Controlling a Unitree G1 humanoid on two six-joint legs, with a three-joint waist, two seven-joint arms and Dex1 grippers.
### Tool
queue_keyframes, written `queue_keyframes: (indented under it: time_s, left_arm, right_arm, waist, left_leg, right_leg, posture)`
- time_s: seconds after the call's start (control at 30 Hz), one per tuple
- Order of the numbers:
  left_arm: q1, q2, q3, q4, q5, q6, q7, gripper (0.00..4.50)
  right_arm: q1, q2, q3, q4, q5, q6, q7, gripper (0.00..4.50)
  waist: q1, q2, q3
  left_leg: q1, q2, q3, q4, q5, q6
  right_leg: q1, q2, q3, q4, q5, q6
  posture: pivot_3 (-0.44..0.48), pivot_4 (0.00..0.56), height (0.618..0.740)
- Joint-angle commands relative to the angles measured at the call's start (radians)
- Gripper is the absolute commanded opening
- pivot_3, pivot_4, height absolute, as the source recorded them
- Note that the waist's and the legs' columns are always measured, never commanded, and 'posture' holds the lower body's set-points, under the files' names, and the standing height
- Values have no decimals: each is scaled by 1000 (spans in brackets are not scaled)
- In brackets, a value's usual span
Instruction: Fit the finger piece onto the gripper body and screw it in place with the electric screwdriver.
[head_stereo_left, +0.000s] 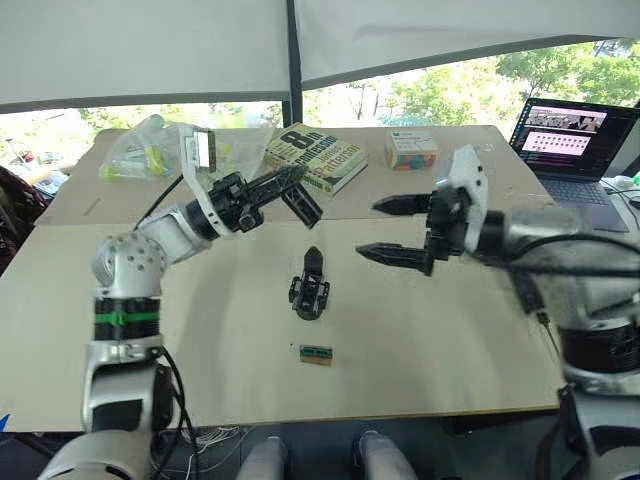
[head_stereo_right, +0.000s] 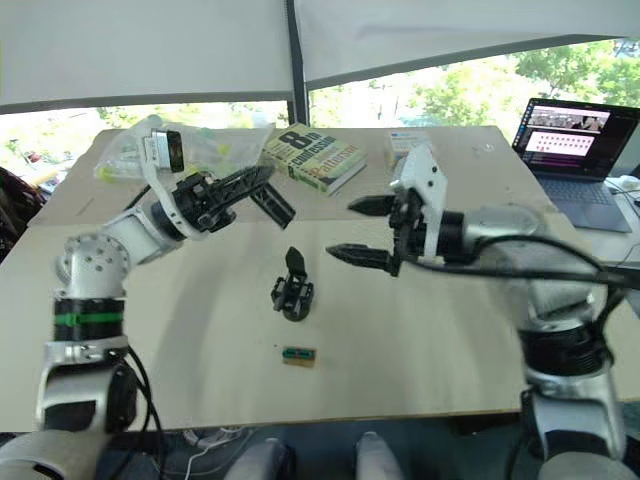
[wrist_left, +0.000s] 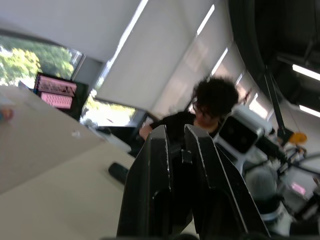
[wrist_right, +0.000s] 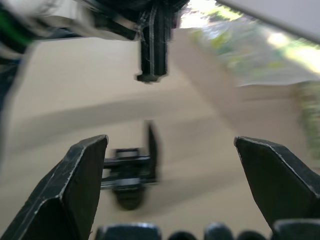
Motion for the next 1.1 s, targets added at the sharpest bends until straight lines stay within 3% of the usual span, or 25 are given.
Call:
queue_keyframes:
  time_s: [0.03, 0.37, 0.7, 0.93, 0.97, 1.1]
  left_arm:
    - [-30, 27, -84, -18, 41, 35, -142, 0]
    - [-12, 22, -174, -82, 104, 61, -247, 0]
    - [14, 29, -220, -109, 177, 32, -310, 0]
    - [8, 13, -216, -103, 197, 25, -317, 0]
    - [9, 11, -213, -103, 197, 26, -315, 0]
    - [14, 10, -209, -104, 201, 27, -316, 0]
  right_arm:
    - [-51, -20, 59, 4, 102, 214, 27, 4477]
    - [-142, 148, 73, 5, 197, 488, -140, 4477]
    - [-184, 258, -8, 12, 267, 605, -267, 4477]
    - [-180, 265, -11, -11, 296, 633, -295, 4477]
    - [-177, 263, -9, -14, 299, 633, -297, 3968]
    - [-170, 264, -9, -19, 304, 639, -302, 2696]
  waist:
    - [0, 0, 0]
    - [0, 0, 0]
    - [2, 0, 0]
    - [1, 0, 0]
    - [1, 0, 0]
    - [-1, 0, 0]
  left_leg:
    - [0, 0, 0, 0, 0, 0]
    - [-2, 0, 0, 1, 0, 0]
    - [-3, -1, 0, 1, 0, 0]
    - [-3, -1, 0, 1, 0, 0]
    - [-3, -1, 0, 1, 0, 0]
    - [-3, -1, 0, 1, 0, 0]
  right_leg:
    - [0, 0, 0, 0, 0, 0]
    - [-3, -2, 1, 2, 0, 0]
    - [-4, -2, 1, 2, 0, 0]
    - [-4, -2, 1, 2, 0, 0]
    - [-4, -2, 1, 2, 0, 0]
    - [-4, -2, 1, 2, 0, 0]
  posture:
    - [0, 150, 740]
    - [0, 150, 740]
    - [0, 150, 740]
    - [0, 150, 740]
    - [0, 150, 740]
    - [0, 150, 740]
